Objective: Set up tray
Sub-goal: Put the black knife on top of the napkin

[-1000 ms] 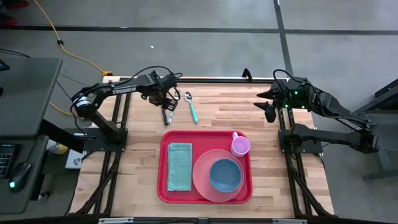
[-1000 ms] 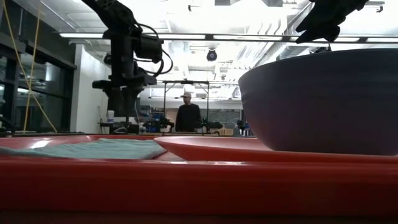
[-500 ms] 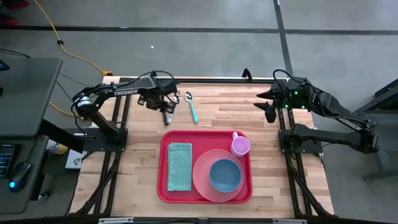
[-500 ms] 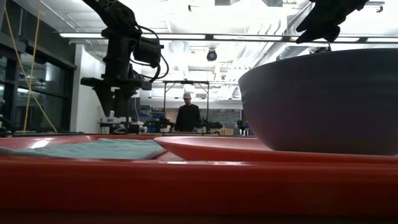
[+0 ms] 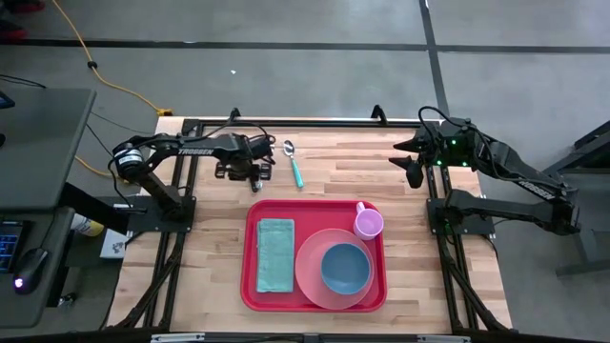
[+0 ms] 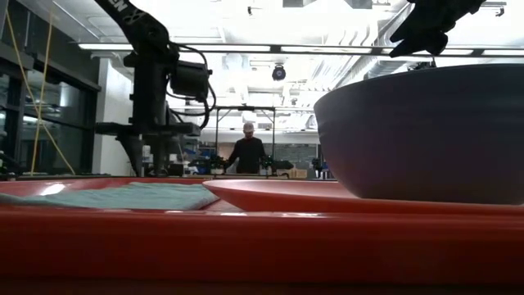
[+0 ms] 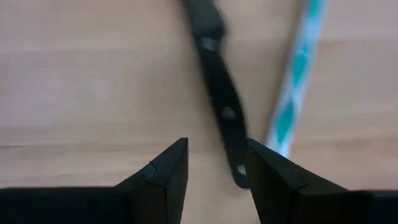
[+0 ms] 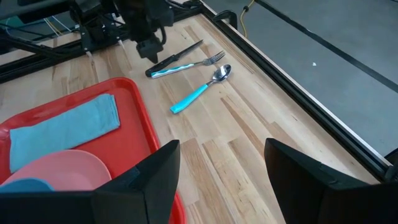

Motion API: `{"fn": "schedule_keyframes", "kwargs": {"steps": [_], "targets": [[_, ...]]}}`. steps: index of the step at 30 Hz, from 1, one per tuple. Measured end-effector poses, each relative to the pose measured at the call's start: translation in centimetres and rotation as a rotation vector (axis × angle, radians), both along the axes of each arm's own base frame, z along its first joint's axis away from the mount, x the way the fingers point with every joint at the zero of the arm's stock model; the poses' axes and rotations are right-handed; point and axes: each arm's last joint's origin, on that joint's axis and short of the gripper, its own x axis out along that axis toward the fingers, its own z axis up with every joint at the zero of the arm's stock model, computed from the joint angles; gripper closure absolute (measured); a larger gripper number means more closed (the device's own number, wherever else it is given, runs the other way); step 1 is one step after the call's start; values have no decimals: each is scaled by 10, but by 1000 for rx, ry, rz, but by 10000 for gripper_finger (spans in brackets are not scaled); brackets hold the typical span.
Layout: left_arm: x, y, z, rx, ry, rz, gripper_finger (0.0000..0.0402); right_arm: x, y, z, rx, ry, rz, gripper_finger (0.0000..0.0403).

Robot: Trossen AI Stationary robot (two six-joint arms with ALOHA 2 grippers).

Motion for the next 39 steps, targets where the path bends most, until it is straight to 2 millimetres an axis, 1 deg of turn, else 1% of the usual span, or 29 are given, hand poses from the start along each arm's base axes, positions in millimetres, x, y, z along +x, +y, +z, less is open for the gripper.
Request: {"fn": "schedule_keyframes", "kwargs": {"steps": [3, 8, 13, 21, 25, 31, 34, 39], "targets": [[2, 2, 0, 40, -12, 57, 217, 0, 0, 0, 0, 0, 0, 190], [8, 5, 1, 86, -74, 83, 218, 0, 0, 0, 0, 0, 0, 190], [6, 5, 1, 100, -55, 163, 218, 0, 0, 0, 1, 0, 0, 190], [5, 6, 1, 124, -43, 184, 218, 0, 0, 0, 0, 1, 1, 190], [5, 6, -6, 111, -8, 181, 218, 0, 0, 0, -3, 2, 3, 190], [14, 10, -18, 96, -31, 145, 218, 0, 0, -1, 1, 7, 2, 190], [15, 10, -23, 80, -15, 134, 218, -1, 0, -2, 9, 18, 1, 190], [17, 11, -28, 68, -1, 124, 218, -3, 1, -5, 30, 52, 0, 190]]}}
